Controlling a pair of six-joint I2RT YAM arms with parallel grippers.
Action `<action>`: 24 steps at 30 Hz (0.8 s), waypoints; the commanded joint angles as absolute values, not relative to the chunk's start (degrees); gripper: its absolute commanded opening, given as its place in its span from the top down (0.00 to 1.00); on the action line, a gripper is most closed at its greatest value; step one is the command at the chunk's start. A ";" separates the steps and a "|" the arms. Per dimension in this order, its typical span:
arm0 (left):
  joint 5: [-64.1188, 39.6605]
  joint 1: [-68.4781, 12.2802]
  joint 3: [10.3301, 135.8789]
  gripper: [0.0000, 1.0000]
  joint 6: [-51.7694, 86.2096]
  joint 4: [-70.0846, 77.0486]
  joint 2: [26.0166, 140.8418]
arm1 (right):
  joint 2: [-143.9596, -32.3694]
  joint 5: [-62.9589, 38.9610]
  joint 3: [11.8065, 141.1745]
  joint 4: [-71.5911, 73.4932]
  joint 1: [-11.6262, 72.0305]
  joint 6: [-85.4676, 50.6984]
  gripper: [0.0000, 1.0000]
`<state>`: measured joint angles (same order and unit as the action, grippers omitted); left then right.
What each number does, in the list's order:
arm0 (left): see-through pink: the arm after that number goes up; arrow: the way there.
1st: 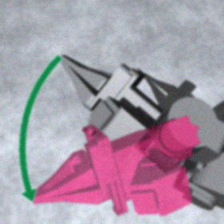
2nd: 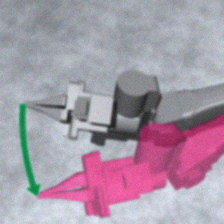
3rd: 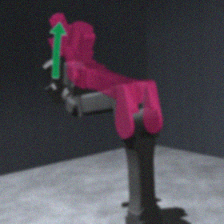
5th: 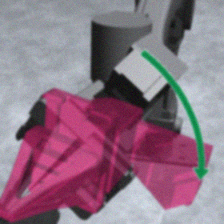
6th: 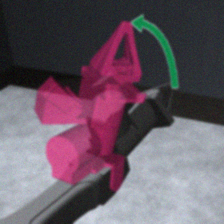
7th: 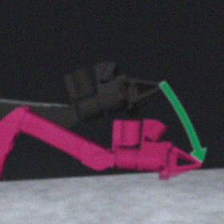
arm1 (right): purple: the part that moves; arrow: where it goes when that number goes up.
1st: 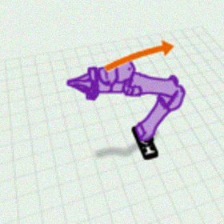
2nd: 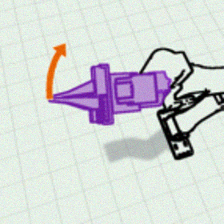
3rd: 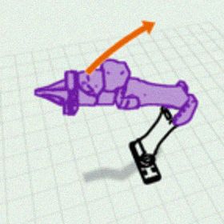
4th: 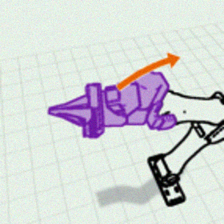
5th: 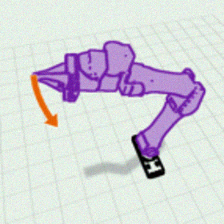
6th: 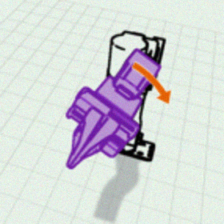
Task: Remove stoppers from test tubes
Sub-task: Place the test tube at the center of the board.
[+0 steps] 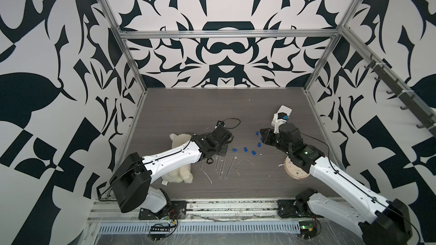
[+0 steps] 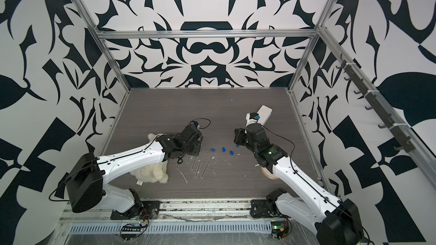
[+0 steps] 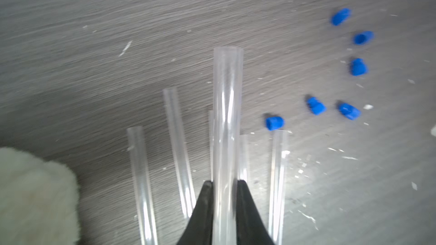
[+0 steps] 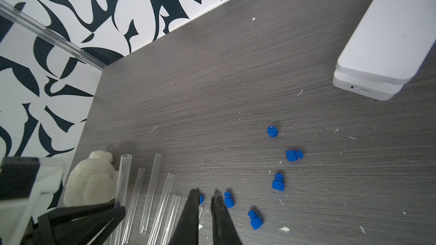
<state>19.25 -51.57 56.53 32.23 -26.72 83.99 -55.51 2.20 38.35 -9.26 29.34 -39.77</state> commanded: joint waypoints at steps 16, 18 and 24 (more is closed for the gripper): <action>19.55 -45.45 52.88 0.84 39.37 -30.67 93.07 | -55.54 3.58 35.90 -7.60 29.24 -38.37 0.86; 18.62 -45.35 52.89 0.82 39.22 -30.30 93.95 | -55.65 3.93 35.52 -7.23 29.23 -37.90 0.86; 16.44 -45.26 52.57 0.72 38.03 -28.85 94.71 | -56.16 6.11 34.21 -6.13 29.21 -35.76 0.85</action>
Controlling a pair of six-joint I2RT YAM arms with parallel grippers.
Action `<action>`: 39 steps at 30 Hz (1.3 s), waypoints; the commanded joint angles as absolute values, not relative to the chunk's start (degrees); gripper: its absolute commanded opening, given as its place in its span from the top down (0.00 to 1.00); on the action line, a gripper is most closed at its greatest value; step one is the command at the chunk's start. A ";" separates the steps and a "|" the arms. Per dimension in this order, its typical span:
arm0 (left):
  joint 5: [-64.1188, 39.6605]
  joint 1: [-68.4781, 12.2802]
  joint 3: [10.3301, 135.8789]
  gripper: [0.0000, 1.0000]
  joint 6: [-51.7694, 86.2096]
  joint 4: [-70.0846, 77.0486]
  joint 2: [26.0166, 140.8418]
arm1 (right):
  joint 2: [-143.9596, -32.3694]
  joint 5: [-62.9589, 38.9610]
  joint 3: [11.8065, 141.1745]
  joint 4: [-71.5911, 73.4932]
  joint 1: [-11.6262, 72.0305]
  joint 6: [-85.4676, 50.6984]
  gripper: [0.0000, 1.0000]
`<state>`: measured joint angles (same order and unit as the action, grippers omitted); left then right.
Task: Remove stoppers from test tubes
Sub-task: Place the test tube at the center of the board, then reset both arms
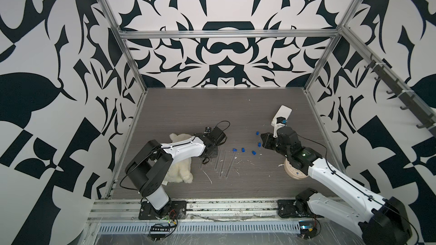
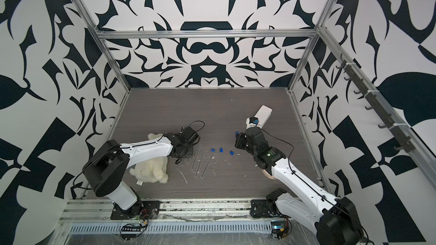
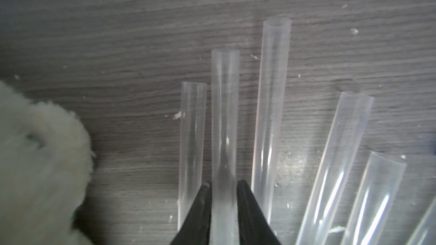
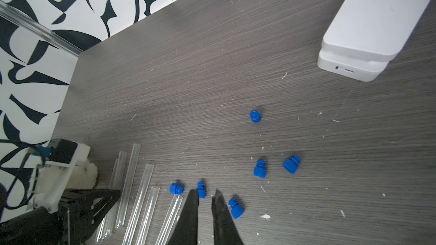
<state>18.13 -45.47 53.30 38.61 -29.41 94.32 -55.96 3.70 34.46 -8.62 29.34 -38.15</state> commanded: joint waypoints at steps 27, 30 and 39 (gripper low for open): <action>41.89 -33.38 31.15 0.00 22.16 -1.07 48.15 | -53.74 37.62 18.52 22.41 23.89 -3.10 0.45; 38.14 -24.33 25.15 0.00 23.08 2.87 40.85 | -56.75 36.45 17.51 26.50 20.44 -2.48 0.44; 37.87 -12.01 14.74 0.00 18.14 14.61 35.26 | -73.97 29.02 15.12 46.41 12.44 -4.28 0.43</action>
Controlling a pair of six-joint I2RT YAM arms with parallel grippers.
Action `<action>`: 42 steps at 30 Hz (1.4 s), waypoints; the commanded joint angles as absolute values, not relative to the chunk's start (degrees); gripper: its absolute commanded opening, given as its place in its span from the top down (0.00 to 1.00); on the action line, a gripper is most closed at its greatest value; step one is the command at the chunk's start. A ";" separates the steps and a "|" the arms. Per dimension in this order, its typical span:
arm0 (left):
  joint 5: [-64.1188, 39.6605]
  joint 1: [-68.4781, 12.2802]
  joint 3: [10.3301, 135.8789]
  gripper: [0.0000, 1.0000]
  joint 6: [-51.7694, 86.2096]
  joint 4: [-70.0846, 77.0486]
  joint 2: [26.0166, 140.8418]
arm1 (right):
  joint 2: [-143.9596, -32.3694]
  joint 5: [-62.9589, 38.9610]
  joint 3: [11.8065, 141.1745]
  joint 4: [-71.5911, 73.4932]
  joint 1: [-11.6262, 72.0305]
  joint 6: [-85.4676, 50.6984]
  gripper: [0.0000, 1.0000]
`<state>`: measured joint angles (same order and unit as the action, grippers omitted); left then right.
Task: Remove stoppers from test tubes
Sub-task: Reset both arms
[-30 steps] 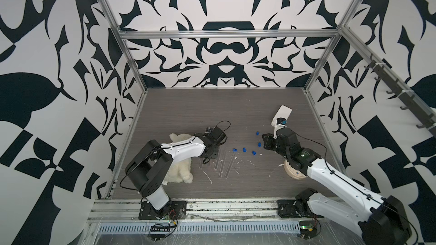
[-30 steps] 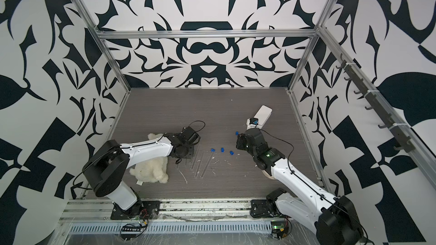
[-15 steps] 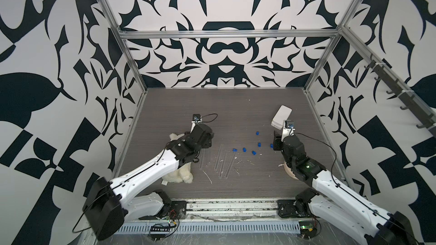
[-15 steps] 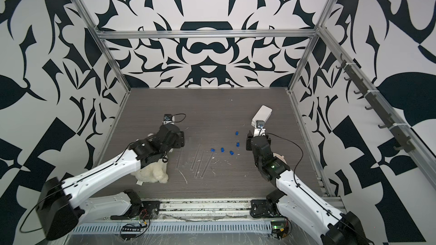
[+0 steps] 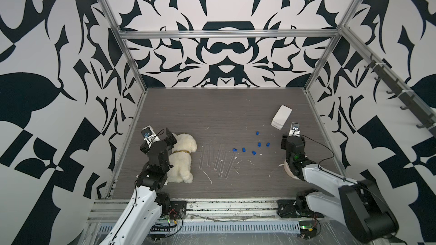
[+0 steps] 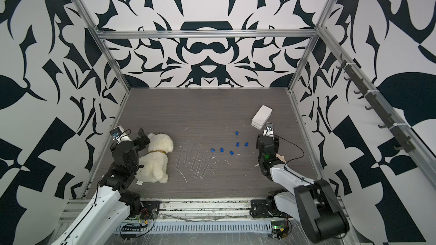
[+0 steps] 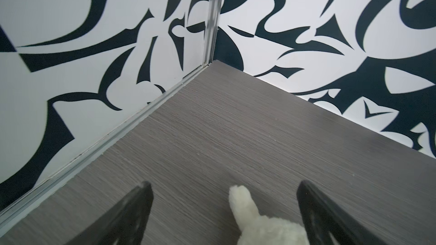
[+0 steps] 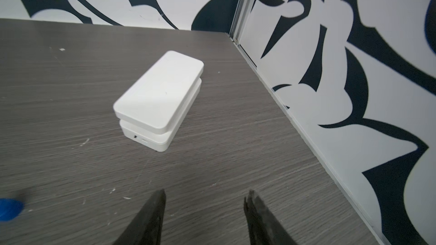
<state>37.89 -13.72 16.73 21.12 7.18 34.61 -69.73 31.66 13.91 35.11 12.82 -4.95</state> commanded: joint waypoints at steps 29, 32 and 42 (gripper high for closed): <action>15.27 3.54 21.13 0.01 10.12 48.27 86.51 | -88.93 21.37 19.68 53.44 7.23 -1.71 0.00; 15.88 3.51 19.08 0.01 9.10 57.33 89.30 | -88.96 21.20 19.69 53.56 7.22 -1.50 0.00; 14.70 3.15 20.57 0.01 8.33 53.00 88.46 | -88.96 20.85 19.61 53.63 7.21 -1.65 0.00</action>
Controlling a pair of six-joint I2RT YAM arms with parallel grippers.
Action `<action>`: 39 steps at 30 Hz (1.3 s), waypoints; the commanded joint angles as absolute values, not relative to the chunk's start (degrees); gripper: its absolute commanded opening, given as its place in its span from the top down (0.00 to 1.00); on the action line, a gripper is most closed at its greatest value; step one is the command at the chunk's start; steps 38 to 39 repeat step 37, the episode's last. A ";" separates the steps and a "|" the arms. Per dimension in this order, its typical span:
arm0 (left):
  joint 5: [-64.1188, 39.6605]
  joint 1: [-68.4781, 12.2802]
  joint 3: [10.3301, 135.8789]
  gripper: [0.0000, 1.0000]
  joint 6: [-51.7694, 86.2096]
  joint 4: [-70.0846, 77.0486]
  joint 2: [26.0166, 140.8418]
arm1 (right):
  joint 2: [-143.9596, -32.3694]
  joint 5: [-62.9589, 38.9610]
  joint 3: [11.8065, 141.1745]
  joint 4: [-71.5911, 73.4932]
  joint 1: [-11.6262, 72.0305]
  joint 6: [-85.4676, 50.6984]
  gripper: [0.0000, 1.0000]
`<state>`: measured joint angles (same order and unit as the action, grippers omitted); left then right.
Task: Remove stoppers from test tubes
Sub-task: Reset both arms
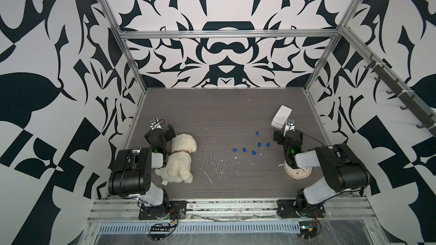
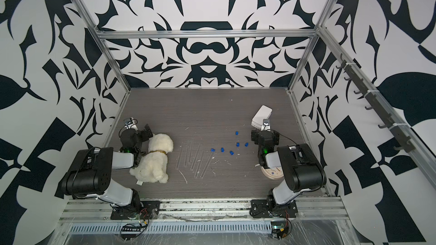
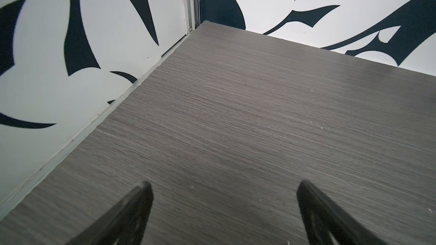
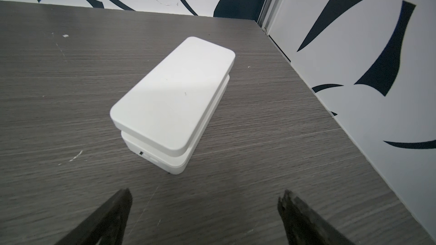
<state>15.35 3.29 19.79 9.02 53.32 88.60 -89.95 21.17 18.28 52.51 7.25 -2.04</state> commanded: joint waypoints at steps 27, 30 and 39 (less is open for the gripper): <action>14.63 3.09 20.65 0.01 8.34 52.29 88.19 | -88.85 13.23 20.23 52.26 6.68 0.95 0.00; 14.66 3.16 20.66 0.01 8.31 52.29 88.17 | -88.86 15.13 20.21 52.42 6.60 -0.17 0.00; 14.61 3.15 20.65 0.01 8.34 52.29 88.20 | -88.69 15.63 19.86 52.67 5.81 -1.76 0.00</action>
